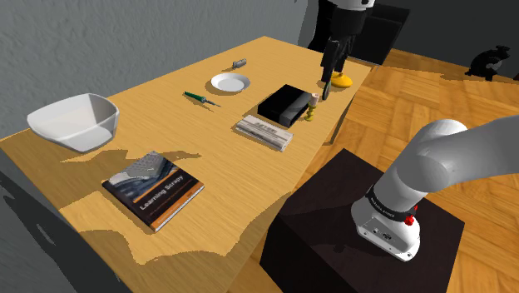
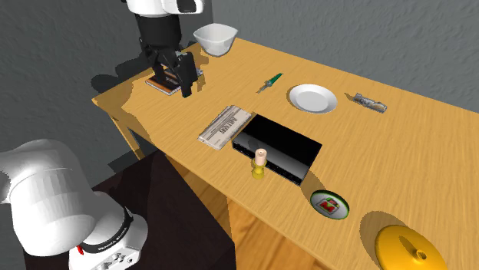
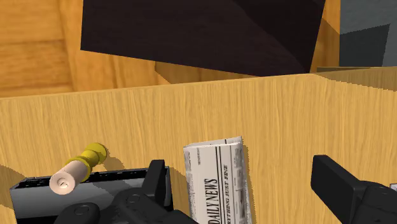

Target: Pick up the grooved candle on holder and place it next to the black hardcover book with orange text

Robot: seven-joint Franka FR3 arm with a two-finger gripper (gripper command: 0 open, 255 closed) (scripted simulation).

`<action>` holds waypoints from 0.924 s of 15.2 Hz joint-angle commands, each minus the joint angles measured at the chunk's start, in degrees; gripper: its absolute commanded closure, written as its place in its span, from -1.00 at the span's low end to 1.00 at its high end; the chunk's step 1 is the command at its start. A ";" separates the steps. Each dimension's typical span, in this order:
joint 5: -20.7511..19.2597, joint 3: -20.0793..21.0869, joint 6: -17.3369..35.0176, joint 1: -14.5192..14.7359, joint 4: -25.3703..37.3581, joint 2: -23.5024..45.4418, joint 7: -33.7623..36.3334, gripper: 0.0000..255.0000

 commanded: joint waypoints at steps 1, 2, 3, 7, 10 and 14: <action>0.00 0.00 0.00 0.00 0.00 0.00 0.00 -1.00; -0.65 -0.84 1.62 -0.32 -1.10 0.36 -1.15 -1.00; -1.29 -1.69 3.26 -0.66 -2.12 0.82 -2.29 -1.00; -3.73 -5.11 10.07 -2.07 -5.45 3.56 -6.74 -1.00; -5.34 -7.68 15.36 -3.18 -7.10 6.59 -10.02 -1.00; -7.06 -11.15 22.53 -4.48 -8.10 11.90 -14.35 -1.00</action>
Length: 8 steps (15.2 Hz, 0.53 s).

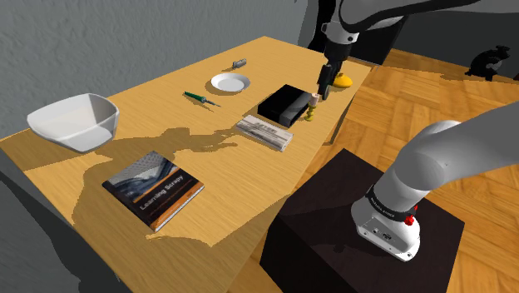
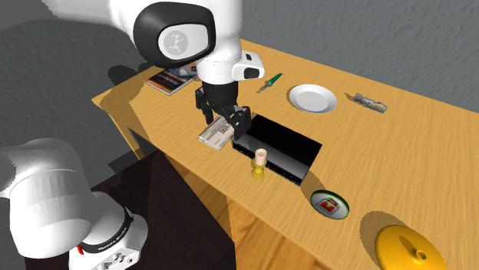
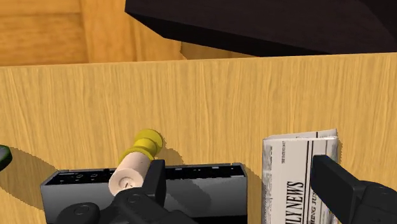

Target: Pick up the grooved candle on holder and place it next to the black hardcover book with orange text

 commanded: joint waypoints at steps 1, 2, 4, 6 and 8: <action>-0.63 -1.59 3.65 -0.48 -0.04 3.05 -2.04 -1.00; -0.89 -2.46 5.42 -0.74 0.01 4.66 -3.14 -1.00; -1.21 -4.18 8.91 -1.17 0.39 8.09 -5.39 -1.00; -1.22 -5.88 12.29 -1.51 1.12 11.78 -7.73 -1.00; -0.85 -7.52 15.52 -1.75 2.19 15.69 -10.21 -1.00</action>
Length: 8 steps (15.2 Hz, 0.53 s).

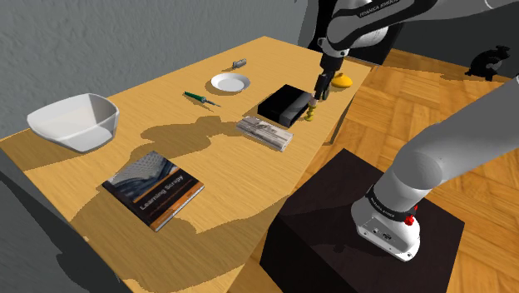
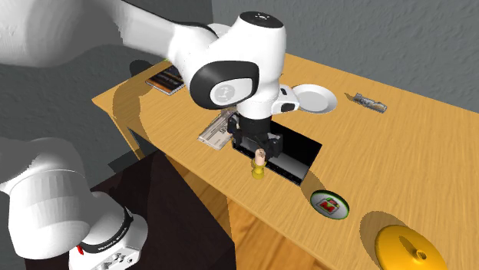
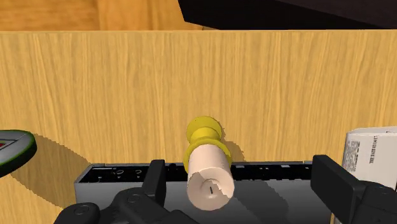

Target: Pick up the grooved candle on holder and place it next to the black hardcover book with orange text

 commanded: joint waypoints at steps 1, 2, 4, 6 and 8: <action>0.34 -1.16 2.54 -0.15 0.85 3.02 -1.87 -1.00; 0.40 -1.22 3.40 -0.15 0.44 3.47 -1.93 -1.00; 0.53 -1.36 5.11 -0.12 -0.35 4.41 -2.06 -1.00; 0.69 -1.50 6.84 -0.07 -1.09 5.41 -2.21 -1.00; 0.89 -1.64 8.58 -0.02 -1.78 6.47 -2.38 -1.00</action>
